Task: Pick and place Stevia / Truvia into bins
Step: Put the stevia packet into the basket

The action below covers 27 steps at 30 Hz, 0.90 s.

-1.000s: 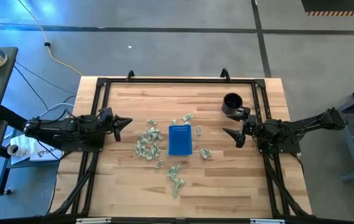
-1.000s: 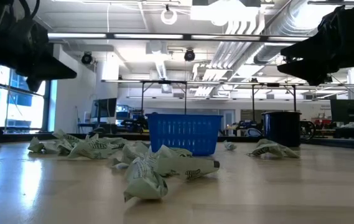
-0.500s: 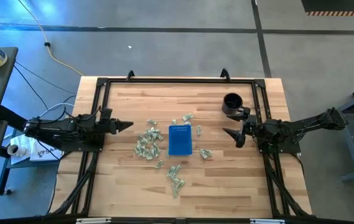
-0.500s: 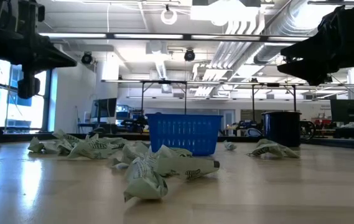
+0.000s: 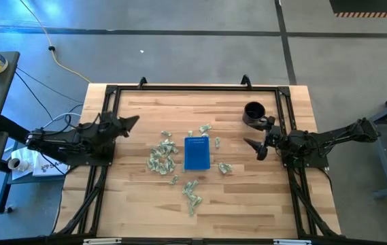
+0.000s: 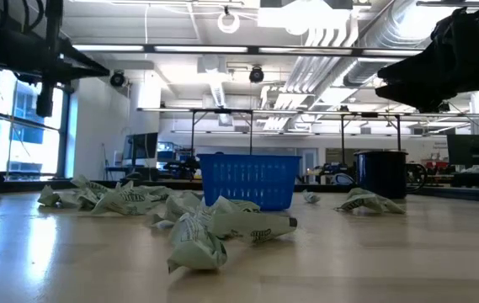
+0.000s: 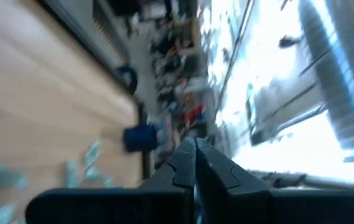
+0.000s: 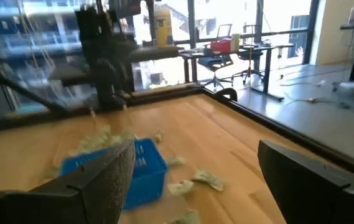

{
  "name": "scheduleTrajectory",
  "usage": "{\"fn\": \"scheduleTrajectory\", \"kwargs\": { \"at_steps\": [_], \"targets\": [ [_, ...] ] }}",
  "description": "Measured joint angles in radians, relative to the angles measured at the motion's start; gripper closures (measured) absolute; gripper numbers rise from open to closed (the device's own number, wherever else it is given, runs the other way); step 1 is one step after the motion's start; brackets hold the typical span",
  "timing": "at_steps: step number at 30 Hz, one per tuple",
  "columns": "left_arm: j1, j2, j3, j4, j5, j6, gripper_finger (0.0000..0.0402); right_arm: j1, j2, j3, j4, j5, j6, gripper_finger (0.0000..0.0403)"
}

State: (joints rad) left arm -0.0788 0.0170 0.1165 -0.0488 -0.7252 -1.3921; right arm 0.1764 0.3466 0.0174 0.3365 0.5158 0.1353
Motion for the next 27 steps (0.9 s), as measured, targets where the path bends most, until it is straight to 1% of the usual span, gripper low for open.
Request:
{"fn": "scheduleTrajectory", "kwargs": {
  "at_steps": [2, 4, 7, 11, 13, 15, 17, 21, 23, 25, 27],
  "targets": [
    [0.000, 0.000, 0.001, 0.001, -0.043, 0.001, 0.0355, 0.000, 0.000, 0.000, 0.047, -0.014, 0.090, 0.0073],
    [0.000, 0.000, 0.001, 0.001, -0.065, -0.011, 0.0355, 0.000, 0.000, 0.000, 0.122, -0.009, 0.144, 0.0073],
    [0.000, 0.000, 0.001, 0.001, -0.091, -0.026, 0.0355, 0.000, 0.001, 0.000, 0.271, 0.071, 0.245, 0.0073],
    [0.000, 0.000, 0.001, 0.001, -0.138, -0.027, 0.0355, 0.000, 0.000, 0.000, 0.506, 0.203, 0.480, 0.0073],
    [0.000, 0.000, 0.001, 0.000, -0.146, -0.029, 0.0355, 0.000, -0.001, 0.000, 0.593, 0.242, 0.569, 0.0073],
    [0.000, 0.000, 0.001, 0.001, -0.143, -0.028, 0.0355, 0.000, 0.000, 0.000, 0.660, 0.255, 0.577, 0.0073],
    [0.000, 0.000, 0.001, 0.000, -0.119, -0.028, 0.0355, 0.000, 0.000, 0.002, 0.673, 0.266, 0.560, 0.0073],
    [0.000, 0.000, 0.001, -0.006, -0.053, 0.002, 0.0355, 0.000, 0.002, 0.002, 0.655, 0.398, 0.533, 0.0073],
    [0.000, 0.000, 0.001, -0.006, -0.030, 0.020, 0.0355, 0.000, 0.001, 0.002, 0.656, 0.445, 0.443, 0.0073],
    [0.000, 0.000, 0.001, -0.006, -0.012, 0.029, 0.0355, 0.000, 0.001, 0.002, 0.654, 0.458, 0.386, 0.0073],
    [0.000, 0.000, 0.001, -0.006, -0.008, 0.035, 0.0355, 0.000, 0.001, 0.002, 0.648, 0.466, 0.391, 0.0073]
  ]
}}
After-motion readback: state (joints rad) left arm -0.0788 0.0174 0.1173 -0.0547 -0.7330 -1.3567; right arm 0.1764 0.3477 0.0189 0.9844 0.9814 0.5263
